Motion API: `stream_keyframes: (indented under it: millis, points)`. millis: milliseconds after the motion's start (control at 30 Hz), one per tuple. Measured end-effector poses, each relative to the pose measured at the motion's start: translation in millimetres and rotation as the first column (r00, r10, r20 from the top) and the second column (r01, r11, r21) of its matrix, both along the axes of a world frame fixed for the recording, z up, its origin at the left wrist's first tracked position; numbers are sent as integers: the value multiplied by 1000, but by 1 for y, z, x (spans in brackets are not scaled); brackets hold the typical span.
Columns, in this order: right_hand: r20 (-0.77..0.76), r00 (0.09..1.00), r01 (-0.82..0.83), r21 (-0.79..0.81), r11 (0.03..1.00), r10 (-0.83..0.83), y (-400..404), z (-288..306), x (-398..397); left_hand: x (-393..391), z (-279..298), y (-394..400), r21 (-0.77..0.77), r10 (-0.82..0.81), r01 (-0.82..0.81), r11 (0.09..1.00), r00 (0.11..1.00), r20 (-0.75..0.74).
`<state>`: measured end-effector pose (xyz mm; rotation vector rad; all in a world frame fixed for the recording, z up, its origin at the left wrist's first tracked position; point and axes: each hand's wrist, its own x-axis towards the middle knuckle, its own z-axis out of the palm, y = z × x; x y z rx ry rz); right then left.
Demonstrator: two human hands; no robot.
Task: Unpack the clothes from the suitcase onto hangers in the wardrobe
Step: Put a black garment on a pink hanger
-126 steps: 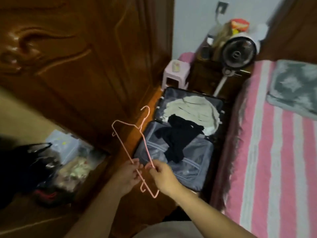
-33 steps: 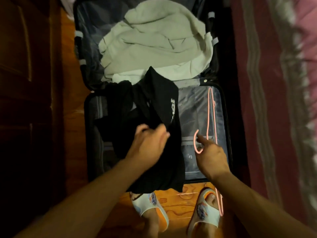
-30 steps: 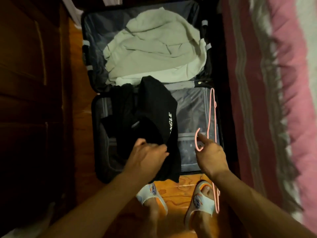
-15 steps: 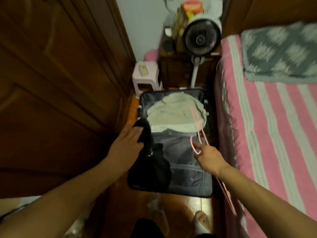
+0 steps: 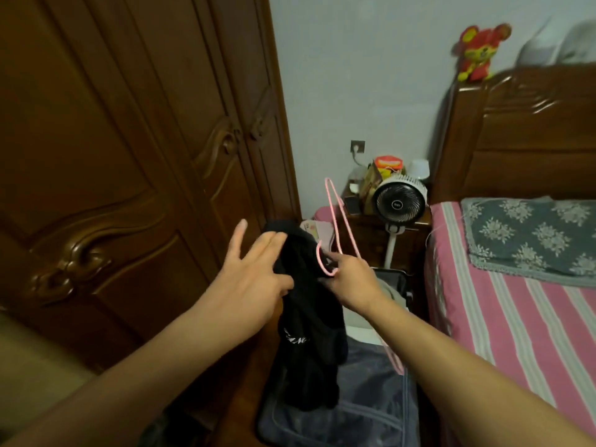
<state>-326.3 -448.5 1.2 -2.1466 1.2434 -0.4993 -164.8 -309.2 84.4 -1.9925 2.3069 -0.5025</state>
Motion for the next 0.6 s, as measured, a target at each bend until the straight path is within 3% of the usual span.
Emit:
stream_keyframes:
  millis: [100,167,300,467,600]
  points:
    - [-128,967,225,10,974,-222,-6,-10,-18,29,-10,4,-45,206,-213,976,971,-120]
    - [-66,940,341,80,937,-336,-13,-11,-28,43,-20,4,-41,204,-214,976,965,-165]
    - [247,942,153,294,944,-229,0,7,-1,54,-30,-9,-117,-19,0,993,987,-162]
    - [567,817,-87,296,951,-102,29,26,45,65,-17,-14,-60,-230,225,972,969,-93]
    - [493,867,-36,210,977,-74,35,27,66,70,-14,-6,-40,-281,280,959,959,-35]
